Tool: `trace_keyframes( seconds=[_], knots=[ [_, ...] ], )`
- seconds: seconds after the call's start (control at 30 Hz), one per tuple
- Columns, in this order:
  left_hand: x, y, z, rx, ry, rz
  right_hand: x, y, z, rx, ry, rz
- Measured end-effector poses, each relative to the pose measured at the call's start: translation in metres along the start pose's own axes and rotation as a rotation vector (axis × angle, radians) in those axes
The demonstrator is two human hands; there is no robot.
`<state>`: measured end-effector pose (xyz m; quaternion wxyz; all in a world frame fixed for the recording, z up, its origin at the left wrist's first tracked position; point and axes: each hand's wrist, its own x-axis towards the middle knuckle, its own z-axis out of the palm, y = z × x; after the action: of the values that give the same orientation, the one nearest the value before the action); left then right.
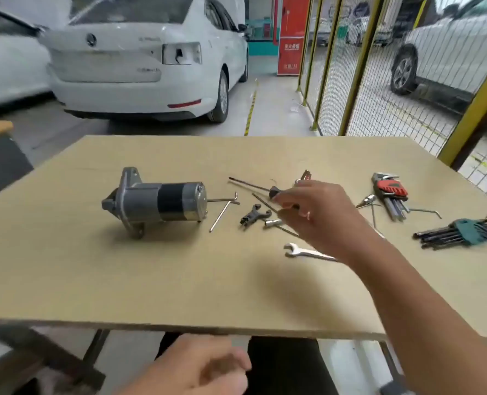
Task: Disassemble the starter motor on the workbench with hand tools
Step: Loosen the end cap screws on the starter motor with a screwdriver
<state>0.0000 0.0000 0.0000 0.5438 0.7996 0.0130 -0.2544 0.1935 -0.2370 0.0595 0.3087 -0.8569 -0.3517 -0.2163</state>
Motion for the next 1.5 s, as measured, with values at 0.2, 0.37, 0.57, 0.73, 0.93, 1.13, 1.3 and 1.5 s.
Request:
trace_keyframes(
  seconds=[0.2, 0.37, 0.57, 0.73, 0.93, 1.13, 1.3, 1.5],
  knots=[
    [0.033, 0.039, -0.022, 0.257, 0.537, 0.639, 0.03, 0.037, 0.049, -0.474, -0.462, 0.174],
    [0.047, 0.051, -0.094, 0.275, 1.119, 0.952, 0.026, 0.054, 0.061, -0.469, -0.273, -0.02],
    [0.06, 0.019, -0.175, 0.426, 1.369, 0.737, 0.063, 0.015, 0.058, 0.103, 0.101, -0.042],
    [0.091, -0.012, -0.198, 0.474, 0.967, 0.469, 0.085, -0.011, 0.078, 0.901, 0.288, 0.287],
    [0.119, -0.006, -0.224, 0.509, 0.884, 0.513, 0.079, 0.025, 0.084, 1.436, 0.226, 0.778],
    [0.134, 0.024, -0.248, 0.663, 0.702, 0.413, 0.075, 0.034, 0.1, 0.95, 0.361, 0.743],
    [0.128, 0.037, -0.243, 0.815, 0.695, 0.35, 0.075, 0.04, 0.097, 1.049, 0.398, 0.808],
    [0.09, 0.022, -0.204, 0.956, 0.846, 0.259, 0.073, 0.036, 0.098, 1.101, 0.274, 0.678]
  ],
)
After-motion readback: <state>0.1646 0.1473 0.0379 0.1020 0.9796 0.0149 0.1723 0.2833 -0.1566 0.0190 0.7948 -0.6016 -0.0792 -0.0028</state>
